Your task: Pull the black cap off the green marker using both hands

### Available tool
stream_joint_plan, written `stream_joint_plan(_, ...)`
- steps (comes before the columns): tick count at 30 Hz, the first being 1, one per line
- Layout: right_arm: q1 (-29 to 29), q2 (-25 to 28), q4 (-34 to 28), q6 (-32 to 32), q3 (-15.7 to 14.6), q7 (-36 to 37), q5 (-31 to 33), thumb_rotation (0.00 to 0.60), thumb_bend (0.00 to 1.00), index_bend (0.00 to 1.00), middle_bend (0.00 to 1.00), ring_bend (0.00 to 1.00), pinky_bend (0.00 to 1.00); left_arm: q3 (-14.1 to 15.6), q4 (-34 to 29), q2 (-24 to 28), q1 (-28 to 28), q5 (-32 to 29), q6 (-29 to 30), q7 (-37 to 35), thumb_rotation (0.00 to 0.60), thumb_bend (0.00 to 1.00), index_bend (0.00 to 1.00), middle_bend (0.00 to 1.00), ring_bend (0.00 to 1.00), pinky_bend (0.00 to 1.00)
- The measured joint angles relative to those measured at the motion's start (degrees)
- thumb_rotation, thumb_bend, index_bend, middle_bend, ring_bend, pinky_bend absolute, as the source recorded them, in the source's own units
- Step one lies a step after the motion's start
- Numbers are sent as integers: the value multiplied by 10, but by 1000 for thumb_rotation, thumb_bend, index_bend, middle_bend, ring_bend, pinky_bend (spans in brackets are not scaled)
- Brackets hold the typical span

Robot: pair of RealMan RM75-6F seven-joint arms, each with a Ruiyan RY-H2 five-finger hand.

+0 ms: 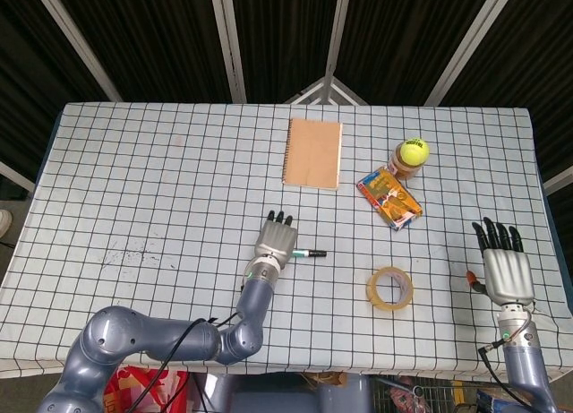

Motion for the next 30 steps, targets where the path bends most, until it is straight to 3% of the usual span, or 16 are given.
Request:
stream_joint_plan(17,-4,-3,13,0,-1,13,-3,600,301,101,27,4,41,-3,-8,-1,14,20,17,5,600,489,547,131,0,0)
stream_joint_plan(30,-3,0,6,1,0,8,-8,600,301,100,27,4,41,-13,-38,19,48,62,22,-53,600,509,570,158,0,0)
